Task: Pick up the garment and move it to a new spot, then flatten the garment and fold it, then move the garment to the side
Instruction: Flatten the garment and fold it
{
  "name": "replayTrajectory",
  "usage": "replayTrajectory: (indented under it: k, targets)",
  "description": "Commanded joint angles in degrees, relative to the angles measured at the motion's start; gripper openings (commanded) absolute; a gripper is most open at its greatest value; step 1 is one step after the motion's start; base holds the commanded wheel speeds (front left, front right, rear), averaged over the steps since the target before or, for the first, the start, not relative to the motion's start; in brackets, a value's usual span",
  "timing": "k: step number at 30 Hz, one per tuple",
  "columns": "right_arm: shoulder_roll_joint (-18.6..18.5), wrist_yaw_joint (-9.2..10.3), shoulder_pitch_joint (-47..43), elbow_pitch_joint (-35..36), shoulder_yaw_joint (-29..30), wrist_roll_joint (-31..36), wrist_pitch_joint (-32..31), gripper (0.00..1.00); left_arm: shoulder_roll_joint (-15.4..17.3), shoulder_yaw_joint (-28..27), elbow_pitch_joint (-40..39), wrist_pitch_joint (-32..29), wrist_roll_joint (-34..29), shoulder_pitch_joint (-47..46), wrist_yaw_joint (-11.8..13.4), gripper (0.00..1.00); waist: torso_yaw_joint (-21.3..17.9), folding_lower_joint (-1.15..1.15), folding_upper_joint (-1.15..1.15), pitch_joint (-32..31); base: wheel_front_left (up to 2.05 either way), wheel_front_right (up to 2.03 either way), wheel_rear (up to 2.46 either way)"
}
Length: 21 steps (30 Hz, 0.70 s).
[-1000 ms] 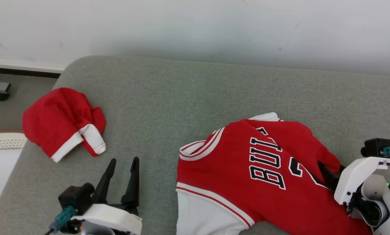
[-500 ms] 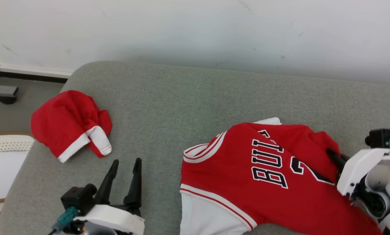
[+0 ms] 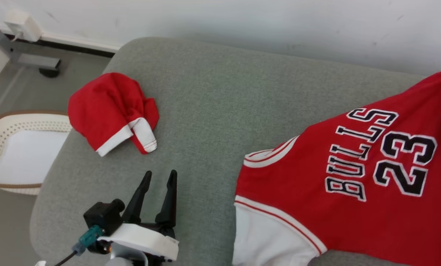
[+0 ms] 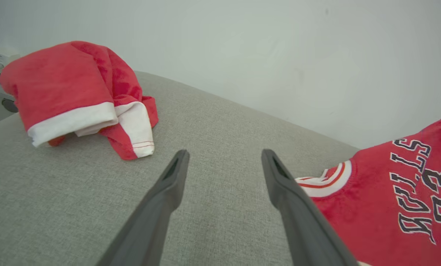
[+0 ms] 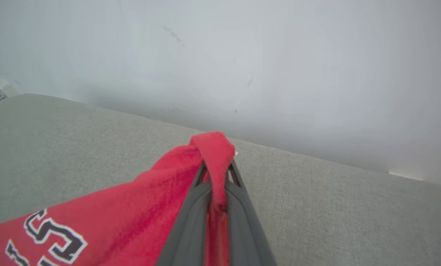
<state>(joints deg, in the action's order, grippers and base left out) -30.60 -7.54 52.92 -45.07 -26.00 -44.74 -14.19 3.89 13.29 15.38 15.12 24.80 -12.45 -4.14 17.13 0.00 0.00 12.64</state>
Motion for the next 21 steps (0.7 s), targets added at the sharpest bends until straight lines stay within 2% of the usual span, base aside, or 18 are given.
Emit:
replayTrajectory:
  k: [1, 6, 9, 10, 11, 12, 16, 21]
  targets:
    - [-1.09, 0.12, 2.01, -0.9, -0.25, 1.76, 0.76, 0.0, -0.23, -0.02, 0.09, 0.02, 0.12, -0.65, -0.27, 1.0, 2.68, 0.0, 0.0, 2.65, 0.0, 0.0, 0.0]
    - [-3.44, 0.12, 8.57, -4.9, -2.03, 6.25, 1.47, 0.0, -0.69, 0.75, -0.07, 0.03, 0.27, -2.05, -0.95, 1.0, 5.34, 0.0, 0.0, 6.07, 0.0, 0.0, 0.0]
    - [-2.88, 0.12, 12.11, -8.08, -2.63, 9.21, 3.57, 0.0, -0.81, 1.0, -0.14, 0.03, 0.41, -2.95, -1.16, 1.0, 6.08, 0.0, 0.0, 7.75, 0.0, 0.0, 0.0]
    - [-2.33, 0.12, 12.9, -9.46, -2.72, 9.87, 4.2, 0.29, -0.85, 1.13, -0.07, 0.03, 0.37, -3.19, -1.16, 1.0, 6.14, 0.0, 0.0, 8.06, 0.0, 0.0, 0.0]
    - [-1.73, 0.12, 13.39, -10.75, -2.73, 10.55, 4.83, 0.42, -0.87, 1.24, 0.04, 0.03, 0.32, -3.35, -1.22, 1.0, 6.13, 0.0, 0.0, 8.19, 0.0, 0.0, 0.0]
    - [-1.0, 0.11, 13.78, -12.01, -2.68, 11.03, 5.37, 1.0, -0.87, 1.32, 0.14, 0.03, 0.27, -3.54, -1.29, 1.0, 5.99, 0.0, 0.0, 8.25, 0.0, 0.0, 0.0]
    - [1.43, 0.11, 13.21, -15.05, -3.5, 12.33, 8.28, 1.0, -0.89, 1.32, 0.04, 0.03, 0.33, -3.86, -1.32, 1.0, 4.36, 0.0, 0.0, 7.02, 0.0, 0.0, 0.0]
    - [4.06, 0.12, 10.56, -14.17, -5.14, 11.38, 13.23, 1.0, -0.89, 0.08, 0.51, 0.03, -1.26, -2.82, -1.06, 1.0, -0.05, 0.0, 0.0, 2.96, 0.0, 0.0, 0.0]
